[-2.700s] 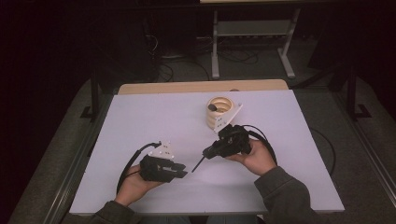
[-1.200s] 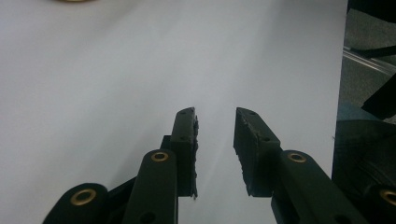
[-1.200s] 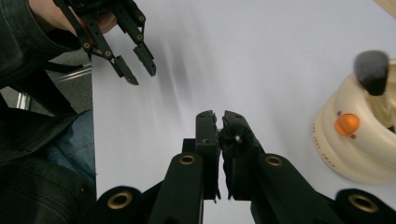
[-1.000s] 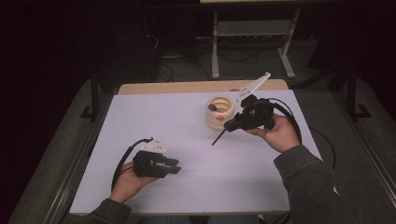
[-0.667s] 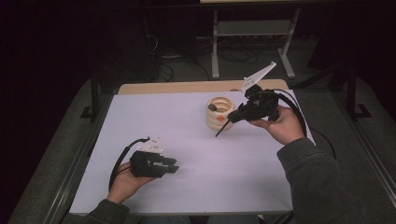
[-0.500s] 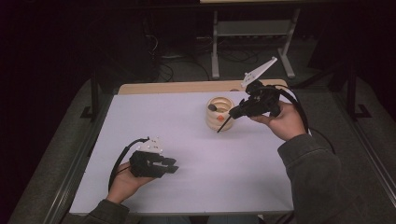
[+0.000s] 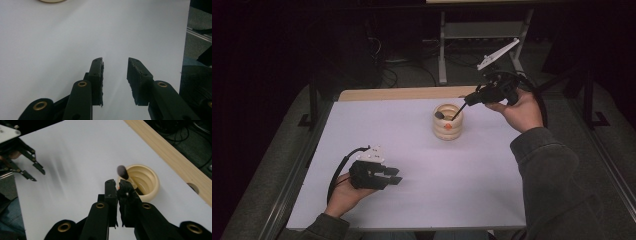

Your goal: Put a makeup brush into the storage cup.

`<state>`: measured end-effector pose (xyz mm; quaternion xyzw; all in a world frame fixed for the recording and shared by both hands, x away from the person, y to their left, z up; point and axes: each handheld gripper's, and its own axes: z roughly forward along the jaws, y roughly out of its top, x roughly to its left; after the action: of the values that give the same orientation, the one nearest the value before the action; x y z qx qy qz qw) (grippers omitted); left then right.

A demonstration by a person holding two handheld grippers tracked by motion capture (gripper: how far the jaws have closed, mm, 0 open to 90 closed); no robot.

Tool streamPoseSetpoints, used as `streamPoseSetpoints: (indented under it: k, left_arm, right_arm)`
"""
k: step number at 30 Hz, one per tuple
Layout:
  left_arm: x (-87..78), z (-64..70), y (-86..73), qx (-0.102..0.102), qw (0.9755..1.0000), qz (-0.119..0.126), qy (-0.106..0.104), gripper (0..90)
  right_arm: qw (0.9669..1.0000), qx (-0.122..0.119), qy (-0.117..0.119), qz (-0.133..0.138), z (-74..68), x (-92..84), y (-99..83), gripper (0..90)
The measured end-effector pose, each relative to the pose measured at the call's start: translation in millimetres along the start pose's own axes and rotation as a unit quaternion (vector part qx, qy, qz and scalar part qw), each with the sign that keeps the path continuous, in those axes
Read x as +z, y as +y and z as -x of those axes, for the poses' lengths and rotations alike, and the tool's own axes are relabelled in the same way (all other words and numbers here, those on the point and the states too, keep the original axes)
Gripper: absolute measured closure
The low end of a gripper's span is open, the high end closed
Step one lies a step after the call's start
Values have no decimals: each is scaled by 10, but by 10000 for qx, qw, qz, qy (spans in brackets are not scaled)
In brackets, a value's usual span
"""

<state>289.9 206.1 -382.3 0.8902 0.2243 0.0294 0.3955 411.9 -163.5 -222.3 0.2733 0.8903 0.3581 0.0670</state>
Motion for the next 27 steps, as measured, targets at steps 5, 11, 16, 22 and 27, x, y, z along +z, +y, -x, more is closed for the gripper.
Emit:
streamPoseSetpoints:
  k: [5, 11, 16, 22, 27]
  left_arm:
    - [-21, -18, -5, 12, 10000, 7, 16, 638]
    - [-44, -32, -10, -13, 10000, 57, 48, 636]
    - [-35, -39, -4, -33, 10000, 42, 36, 633]
    - [-38, -40, 1, -11, 10000, 51, 57, 628]
    - [-39, -35, 1, -42, 10000, 64, 59, 623]
  right_arm:
    - [9996, 224, -187, 16, 97, 24, 75, 839]
    - [9983, 455, -367, 11, 223, 90, 88, 839]
    - [9973, 587, -430, 1, 285, 162, 102, 839]
    - [9967, 650, -482, 29, 327, 252, 135, 839]
    - [9959, 722, -551, 19, 355, 308, 151, 839]
